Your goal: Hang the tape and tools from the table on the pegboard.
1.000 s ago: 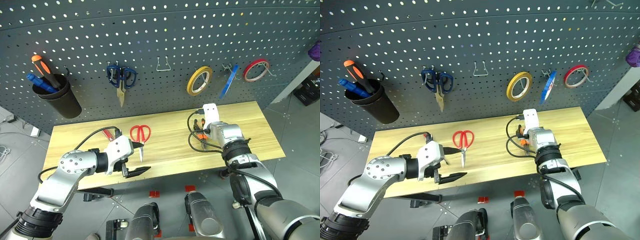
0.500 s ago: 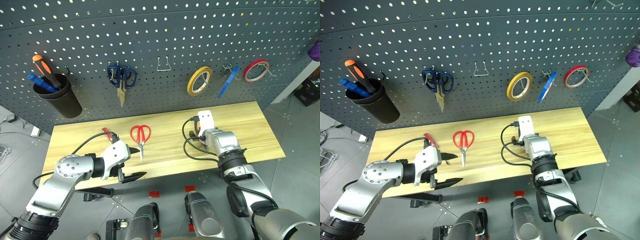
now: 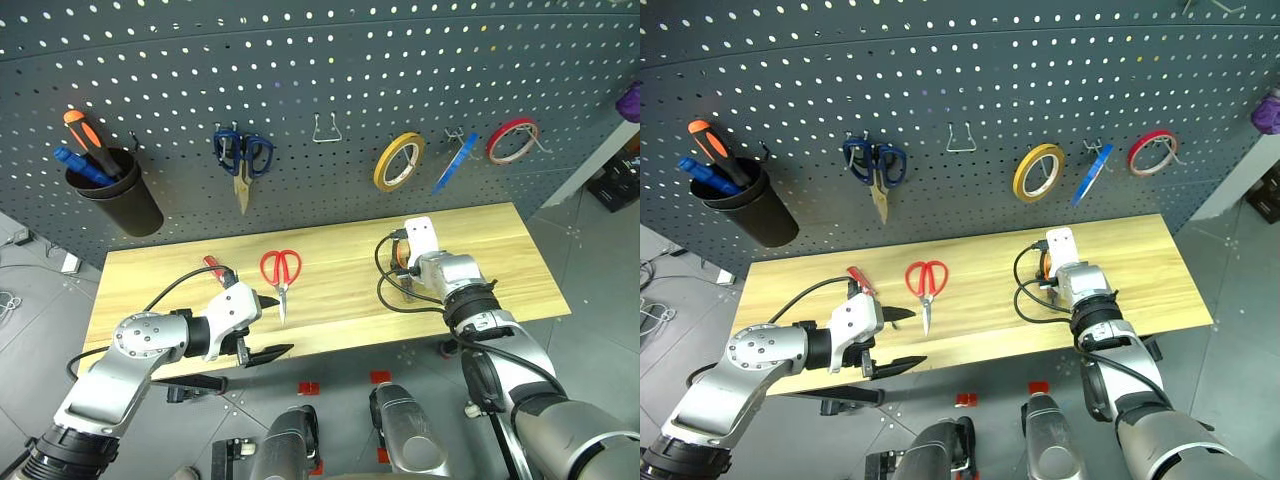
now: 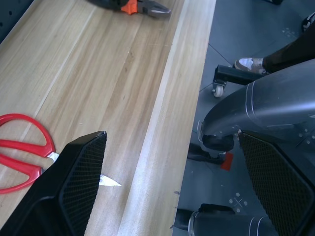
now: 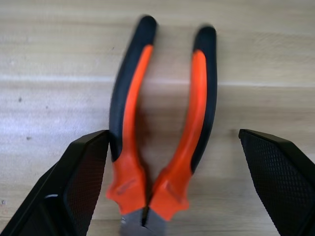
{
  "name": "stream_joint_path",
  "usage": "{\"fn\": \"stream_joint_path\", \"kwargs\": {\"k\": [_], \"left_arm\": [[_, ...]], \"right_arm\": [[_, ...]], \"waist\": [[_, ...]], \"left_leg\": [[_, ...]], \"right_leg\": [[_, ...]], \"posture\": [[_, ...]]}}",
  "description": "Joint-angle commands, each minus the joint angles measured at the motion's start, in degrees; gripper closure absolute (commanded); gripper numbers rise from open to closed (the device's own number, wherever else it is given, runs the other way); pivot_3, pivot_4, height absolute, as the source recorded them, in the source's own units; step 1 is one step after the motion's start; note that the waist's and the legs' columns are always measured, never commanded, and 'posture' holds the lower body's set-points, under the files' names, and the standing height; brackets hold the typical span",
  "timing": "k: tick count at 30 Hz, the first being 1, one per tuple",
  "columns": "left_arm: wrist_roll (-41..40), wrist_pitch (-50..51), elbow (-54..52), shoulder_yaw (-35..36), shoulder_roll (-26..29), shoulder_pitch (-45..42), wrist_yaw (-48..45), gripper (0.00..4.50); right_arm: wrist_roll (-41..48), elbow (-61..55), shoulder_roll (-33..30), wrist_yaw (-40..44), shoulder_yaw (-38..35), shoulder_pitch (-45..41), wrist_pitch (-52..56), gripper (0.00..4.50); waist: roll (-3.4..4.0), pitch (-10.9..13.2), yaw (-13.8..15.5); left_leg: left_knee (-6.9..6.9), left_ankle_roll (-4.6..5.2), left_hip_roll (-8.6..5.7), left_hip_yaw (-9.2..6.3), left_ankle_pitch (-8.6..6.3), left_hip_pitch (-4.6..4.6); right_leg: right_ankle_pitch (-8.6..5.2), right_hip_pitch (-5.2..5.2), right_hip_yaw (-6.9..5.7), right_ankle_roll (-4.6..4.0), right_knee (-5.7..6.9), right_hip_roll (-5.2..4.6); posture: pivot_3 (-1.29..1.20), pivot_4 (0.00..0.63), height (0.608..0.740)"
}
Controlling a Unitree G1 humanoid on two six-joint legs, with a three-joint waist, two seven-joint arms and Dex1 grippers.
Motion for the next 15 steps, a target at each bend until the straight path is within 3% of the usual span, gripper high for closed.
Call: {"fn": "stream_joint_path", "kwargs": {"k": [1, 15], "left_arm": [[-0.04, -1.03, -1.36, 0.99, -0.24, 0.26, 0.23, 0.00], [0.02, -1.11, -0.85, 0.73, -1.25, -0.71, 0.21, 0.00]], "right_arm": [[1.79, -0.97, 0.46, -0.21, -1.63, 0.56, 1.71, 0.03], [2.18, 13.33, 0.24, -0.12, -2.35, -4.91, -5.60, 0.03]], "waist": [[0.00, 0.00, 0.05], [0.00, 0.00, -0.01]], "left_leg": [[0.00, 0.00, 0.00, 0.00, 0.00, 0.00], [0.01, 0.00, 0.00, 0.03, 0.00, 0.00]], "right_leg": [[0.00, 0.00, 0.00, 0.00, 0.00, 0.00], [0.00, 0.00, 0.00, 0.00, -0.01, 0.00]], "posture": [[-0.29, 0.270, 0.740], [-0.29, 0.270, 0.740]]}}
